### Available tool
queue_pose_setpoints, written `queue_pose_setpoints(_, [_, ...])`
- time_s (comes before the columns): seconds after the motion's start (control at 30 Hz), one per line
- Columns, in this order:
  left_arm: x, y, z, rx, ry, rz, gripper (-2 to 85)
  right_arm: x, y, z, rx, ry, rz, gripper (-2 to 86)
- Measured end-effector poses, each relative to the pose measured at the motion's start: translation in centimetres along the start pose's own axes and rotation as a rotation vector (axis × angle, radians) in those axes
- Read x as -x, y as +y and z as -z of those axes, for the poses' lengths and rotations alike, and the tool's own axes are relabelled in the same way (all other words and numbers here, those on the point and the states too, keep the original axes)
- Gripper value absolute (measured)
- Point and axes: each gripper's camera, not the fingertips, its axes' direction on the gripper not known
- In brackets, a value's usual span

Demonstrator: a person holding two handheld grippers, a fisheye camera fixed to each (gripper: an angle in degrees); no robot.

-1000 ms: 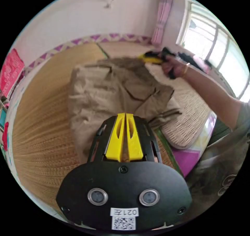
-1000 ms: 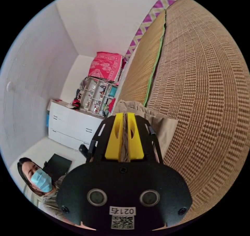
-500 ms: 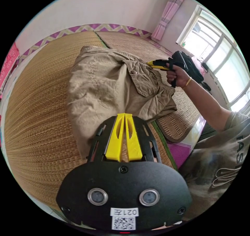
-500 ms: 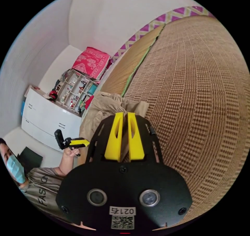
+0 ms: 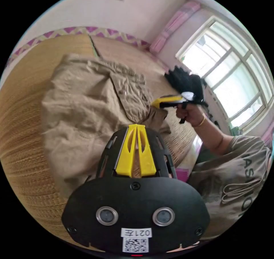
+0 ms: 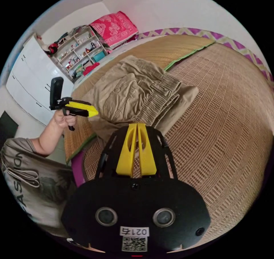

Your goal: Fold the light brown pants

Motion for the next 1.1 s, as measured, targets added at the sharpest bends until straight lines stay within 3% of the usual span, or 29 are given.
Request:
queue_pose_setpoints(0.07, [3.9,5.0,4.6,-0.211,0.004,0.079,0.4,-1.7,1.1,2.4,-0.097,0.010,-0.086,5.7])
queue_pose_setpoints(0.13, [8.1,8.2,6.8,-0.259,-0.066,0.168,4.0,-4.3,1.7,3.5,-0.117,0.018,-0.190,10.3])
queue_pose_setpoints(0.23, [16.4,11.7,6.6,-0.172,-0.095,0.282,12.1,-8.8,1.7,1.9,-0.066,-0.100,-0.311,13.3])
queue_pose_setpoints(0.33, [23.4,14.3,3.4,-0.097,-0.041,0.364,14.4,-12.1,1.0,-1.0,-0.073,-0.329,-0.435,12.9])
queue_pose_setpoints(0.53, [28.8,18.3,-5.7,0.052,0.250,0.324,7.9,-14.5,-2.1,-2.7,-0.053,-0.383,-0.515,6.9])
queue_pose_setpoints(0.7, [29.2,23.5,-7.0,0.031,0.290,0.353,4.6,-12.4,-7.6,0.7,-0.022,-0.309,-0.446,3.5])
queue_pose_setpoints(0.8, [27.7,27.1,-3.9,-0.093,0.300,0.372,4.1,-8.3,-14.9,4.6,-0.043,-0.300,-0.318,3.0])
queue_pose_setpoints(1.03, [30.3,34.9,11.2,-0.369,0.154,0.502,4.5,3.2,-35.4,5.1,-0.124,-0.234,-0.064,3.7])
queue_pose_setpoints(1.1, [32.7,37.2,14.5,-0.468,0.106,0.594,4.9,5.7,-41.2,3.5,-0.226,-0.218,-0.034,3.8])
